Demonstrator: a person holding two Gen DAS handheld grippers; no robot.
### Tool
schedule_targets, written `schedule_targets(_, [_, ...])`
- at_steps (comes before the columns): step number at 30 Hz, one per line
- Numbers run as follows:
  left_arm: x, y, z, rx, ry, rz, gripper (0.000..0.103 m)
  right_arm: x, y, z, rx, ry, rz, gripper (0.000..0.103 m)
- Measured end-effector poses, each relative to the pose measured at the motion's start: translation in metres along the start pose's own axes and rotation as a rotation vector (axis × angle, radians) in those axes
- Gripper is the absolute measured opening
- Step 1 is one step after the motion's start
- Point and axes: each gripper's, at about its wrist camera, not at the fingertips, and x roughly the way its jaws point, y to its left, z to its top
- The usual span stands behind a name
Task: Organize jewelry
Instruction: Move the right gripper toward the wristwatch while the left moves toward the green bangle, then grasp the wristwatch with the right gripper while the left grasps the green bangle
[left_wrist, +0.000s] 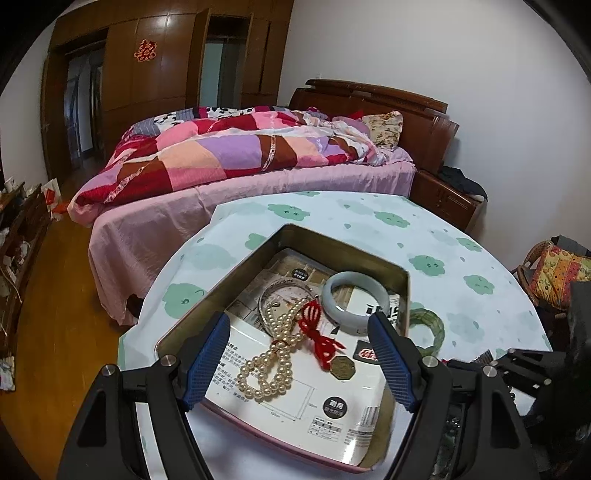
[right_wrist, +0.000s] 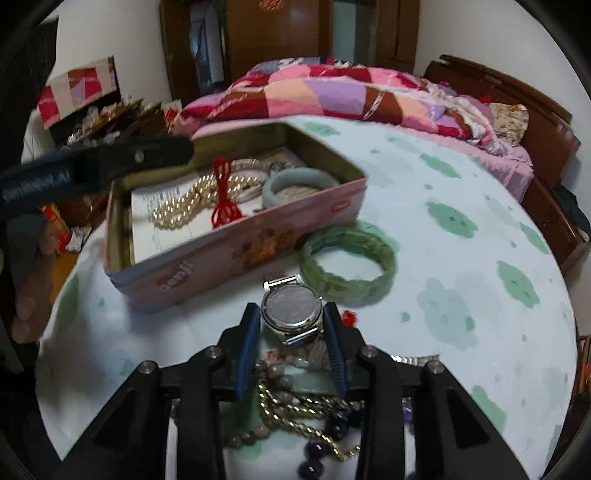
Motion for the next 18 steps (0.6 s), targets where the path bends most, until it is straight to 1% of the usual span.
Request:
schedule_targets(3, [-0.003,-0.008,0.000,0.026,-0.011,-0.001,0.077,-0.016,-0.008,-0.001,0.037,-0.041,-0.015,0.037])
schedule_targets(7, [-0.007,-0.021,-0.003,0.056,-0.011,-0.025,0.077,-0.040,-0.024,-0.006,0.097,-0.091,-0.050,0.037])
schedule_targets(14, [-0.008,-0.052,-0.012,0.155,-0.003,-0.049,0.077,-0.064,-0.052,-0.015,0.183,-0.136,-0.107,0.037])
schedule_targets(18, [-0.009,-0.075,-0.012,0.218,0.001,-0.091,0.077,-0.073,-0.063,-0.020,0.218,-0.155,-0.122,0.037])
